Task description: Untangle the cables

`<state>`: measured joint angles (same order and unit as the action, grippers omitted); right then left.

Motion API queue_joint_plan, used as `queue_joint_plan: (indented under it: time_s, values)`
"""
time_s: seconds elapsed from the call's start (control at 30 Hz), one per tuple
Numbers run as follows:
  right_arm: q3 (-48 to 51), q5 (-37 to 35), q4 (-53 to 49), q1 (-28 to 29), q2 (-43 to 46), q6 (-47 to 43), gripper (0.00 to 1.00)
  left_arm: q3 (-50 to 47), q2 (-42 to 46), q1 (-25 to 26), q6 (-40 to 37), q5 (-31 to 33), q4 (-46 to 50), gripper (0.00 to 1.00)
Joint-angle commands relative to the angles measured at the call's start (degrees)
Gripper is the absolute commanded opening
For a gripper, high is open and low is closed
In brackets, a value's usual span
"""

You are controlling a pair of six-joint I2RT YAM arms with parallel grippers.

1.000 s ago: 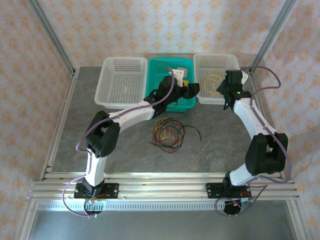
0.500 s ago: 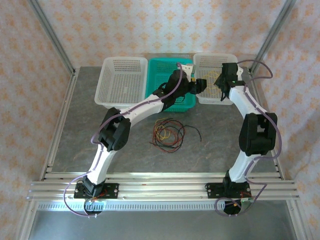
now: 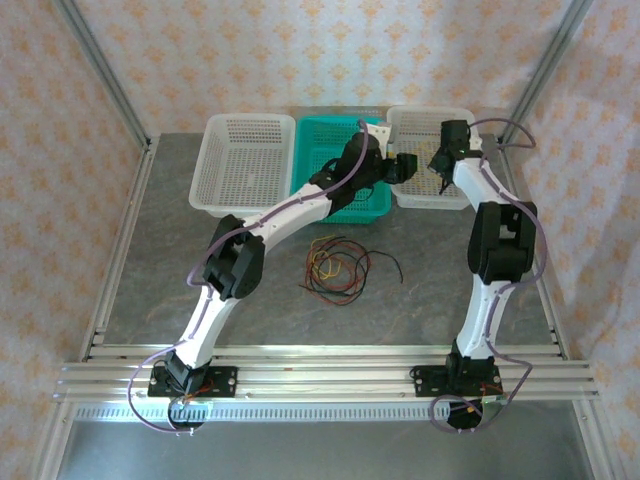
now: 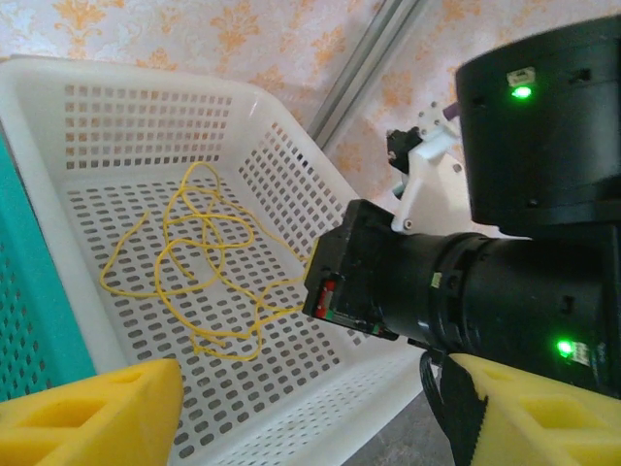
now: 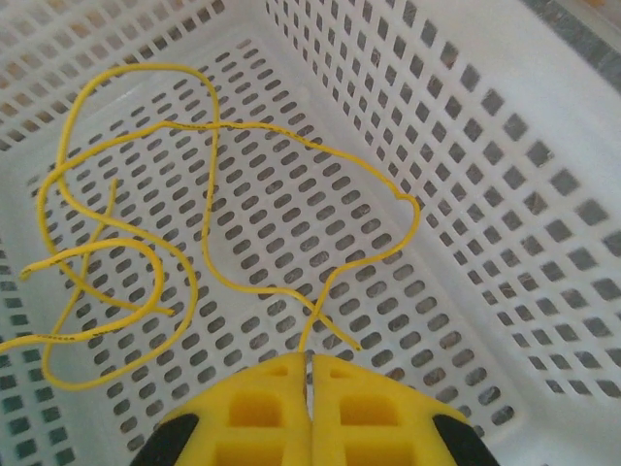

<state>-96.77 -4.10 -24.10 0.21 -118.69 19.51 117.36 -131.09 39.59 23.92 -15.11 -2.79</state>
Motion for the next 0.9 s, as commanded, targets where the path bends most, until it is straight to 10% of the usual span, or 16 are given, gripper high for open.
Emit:
queue_joint_plan:
  time_s: [0.0, 0.87]
  values:
    - [-3.9, -1.6, -4.0, -0.3, -2.5, 0.6, 0.02, 2.8, -2.2, -0.7, -0.8, -1.4, 3.7, 0.72]
    - [8.4, 5.3, 6.1, -0.3, 14.5, -2.8, 0.5, -15.4, 15.3, -0.7, -4.1, -0.6, 1.5, 0.72]
